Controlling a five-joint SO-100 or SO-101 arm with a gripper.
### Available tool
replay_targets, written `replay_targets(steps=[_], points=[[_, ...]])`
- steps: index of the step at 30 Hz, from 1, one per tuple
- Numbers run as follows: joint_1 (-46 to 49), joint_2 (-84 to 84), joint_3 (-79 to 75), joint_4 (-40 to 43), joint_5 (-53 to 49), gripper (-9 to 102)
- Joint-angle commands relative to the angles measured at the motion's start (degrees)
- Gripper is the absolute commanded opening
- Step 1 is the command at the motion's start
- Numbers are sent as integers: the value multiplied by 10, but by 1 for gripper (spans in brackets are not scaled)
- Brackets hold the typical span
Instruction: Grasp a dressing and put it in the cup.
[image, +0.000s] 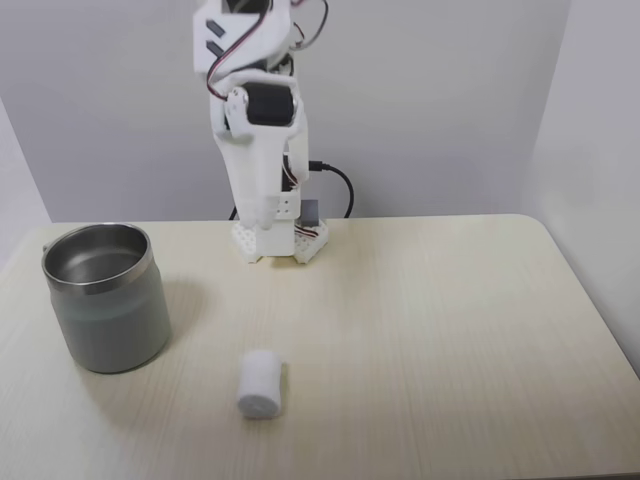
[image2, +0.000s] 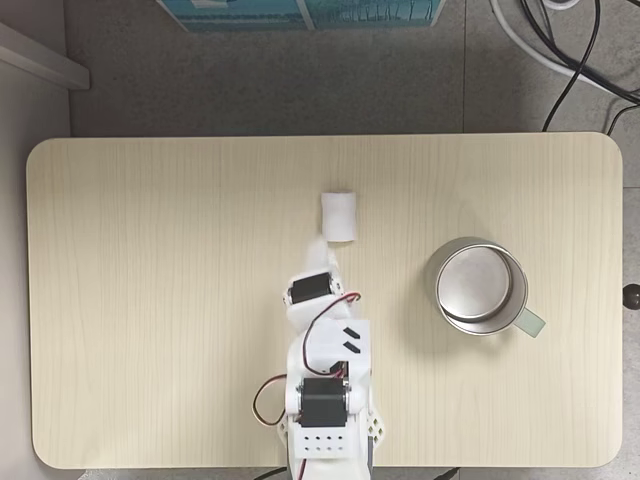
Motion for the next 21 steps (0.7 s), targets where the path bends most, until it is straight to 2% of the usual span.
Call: replay_targets(steps=[1,7,10,21], points=[[10,103,115,72,-78,16],[19,244,182,156,-261,23],[25,299,203,158,-319,25],[48,543,256,138,-386,26]])
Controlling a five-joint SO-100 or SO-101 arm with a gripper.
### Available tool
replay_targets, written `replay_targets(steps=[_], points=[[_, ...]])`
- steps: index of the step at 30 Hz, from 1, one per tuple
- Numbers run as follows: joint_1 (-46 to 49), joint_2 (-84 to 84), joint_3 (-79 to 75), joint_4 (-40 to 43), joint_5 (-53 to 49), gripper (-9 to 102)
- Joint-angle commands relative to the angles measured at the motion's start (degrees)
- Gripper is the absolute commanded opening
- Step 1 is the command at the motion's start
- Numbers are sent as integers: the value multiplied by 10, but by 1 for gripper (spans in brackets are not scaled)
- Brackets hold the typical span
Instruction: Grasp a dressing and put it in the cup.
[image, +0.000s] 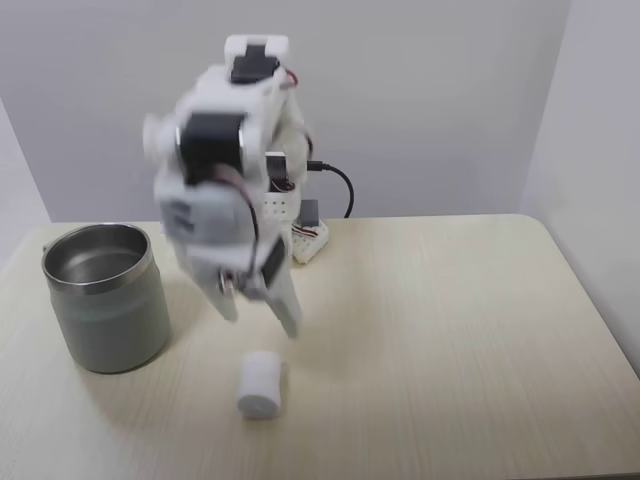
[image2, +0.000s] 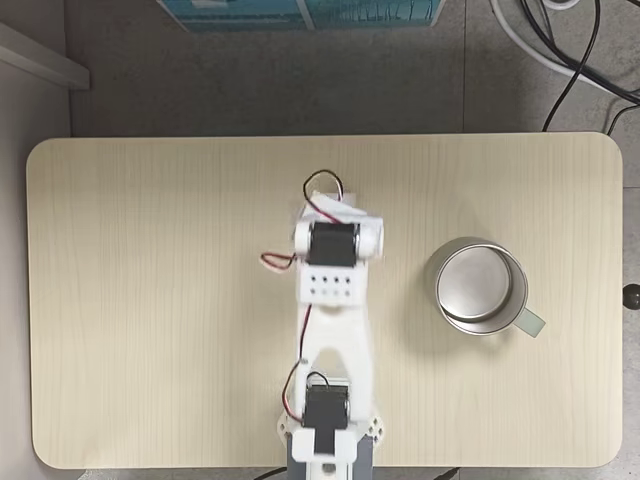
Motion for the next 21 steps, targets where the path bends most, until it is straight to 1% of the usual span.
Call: replay_targets(steps=[1,7,17,21], points=[[12,41,24,-7,-8,26],[21,94,33,-22,-19,26],[32,153,32,-69,-31,26],[28,156,4,-99,-31,26]])
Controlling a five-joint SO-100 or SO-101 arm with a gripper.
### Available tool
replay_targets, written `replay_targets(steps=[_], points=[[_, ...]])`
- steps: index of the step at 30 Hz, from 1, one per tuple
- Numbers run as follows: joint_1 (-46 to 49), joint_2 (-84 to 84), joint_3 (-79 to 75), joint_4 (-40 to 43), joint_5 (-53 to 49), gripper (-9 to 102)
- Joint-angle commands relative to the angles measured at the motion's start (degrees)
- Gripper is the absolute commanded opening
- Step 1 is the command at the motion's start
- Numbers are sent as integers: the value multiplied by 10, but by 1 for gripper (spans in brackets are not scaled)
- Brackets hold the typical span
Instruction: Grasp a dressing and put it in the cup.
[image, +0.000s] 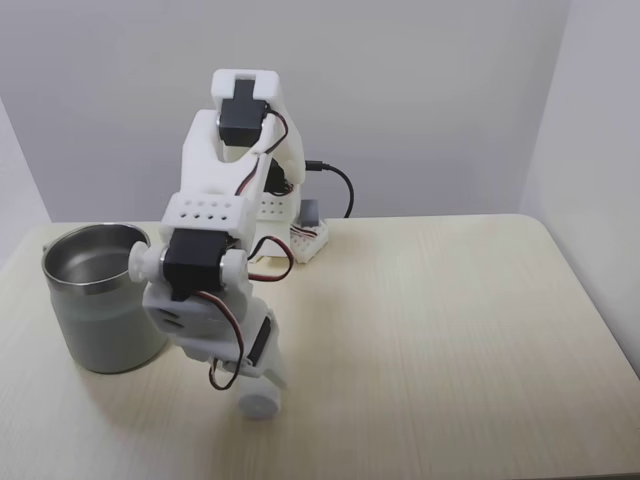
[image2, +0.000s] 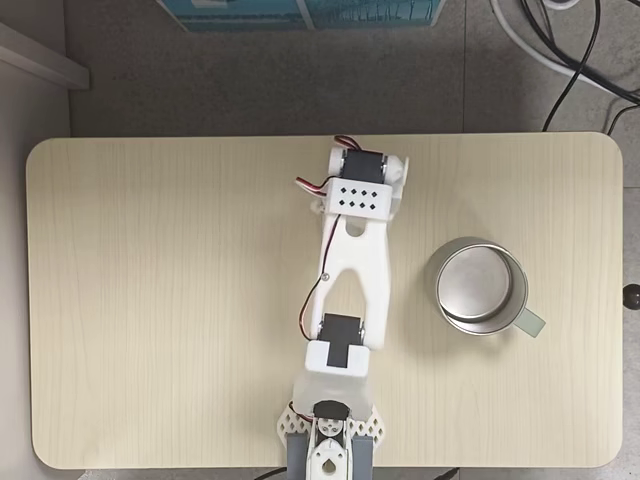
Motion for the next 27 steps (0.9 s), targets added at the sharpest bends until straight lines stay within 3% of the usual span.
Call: replay_targets(steps=[1,8,15,27], points=[[0,-6,-15,-27,-4,25],[-10,-47,-132,-125,-3,20],[-14,-88,-206,-187,1,-2],[-9,-178,-218,-171,77,-2]])
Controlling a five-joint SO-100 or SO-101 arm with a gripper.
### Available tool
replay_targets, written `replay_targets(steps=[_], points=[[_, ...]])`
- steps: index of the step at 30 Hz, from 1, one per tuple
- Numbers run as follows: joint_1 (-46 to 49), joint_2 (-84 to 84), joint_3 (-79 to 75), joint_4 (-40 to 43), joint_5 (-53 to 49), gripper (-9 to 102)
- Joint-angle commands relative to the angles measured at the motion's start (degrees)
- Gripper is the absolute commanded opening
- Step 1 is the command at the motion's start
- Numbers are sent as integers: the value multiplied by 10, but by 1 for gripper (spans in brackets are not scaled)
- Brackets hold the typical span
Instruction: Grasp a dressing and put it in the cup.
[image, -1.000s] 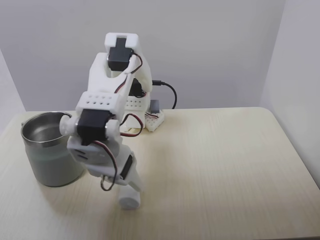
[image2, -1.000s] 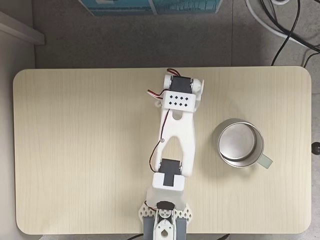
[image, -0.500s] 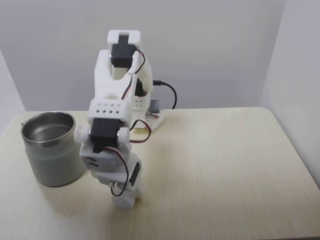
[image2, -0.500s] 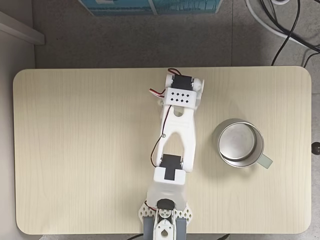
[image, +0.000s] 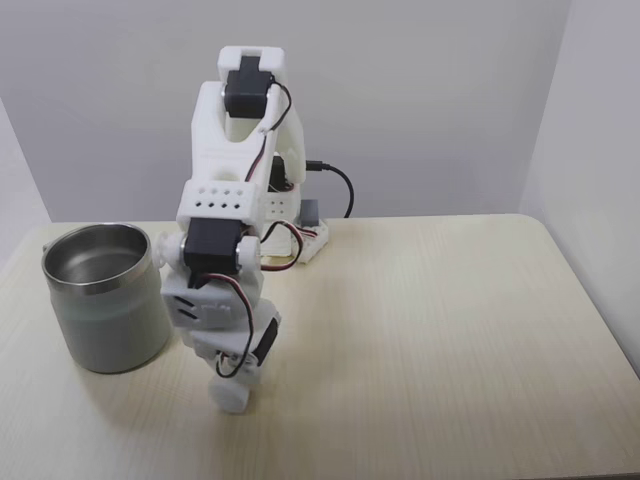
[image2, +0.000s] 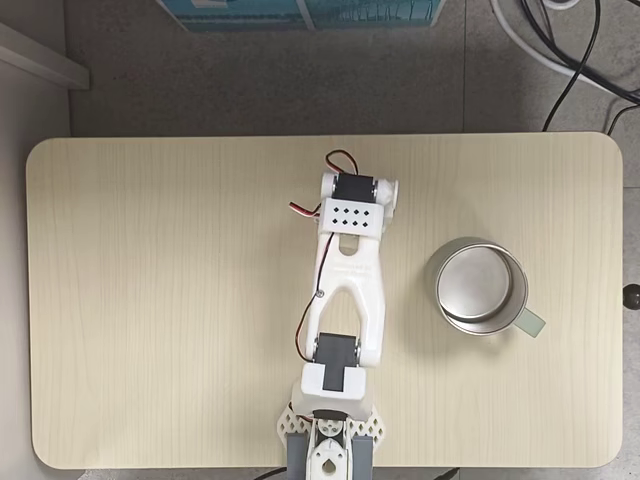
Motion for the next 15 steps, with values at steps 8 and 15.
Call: replay_targets(steps=[8,15], points=[[-2,-156,103,147,111,-2],[26,-214,265,294,185,-2]])
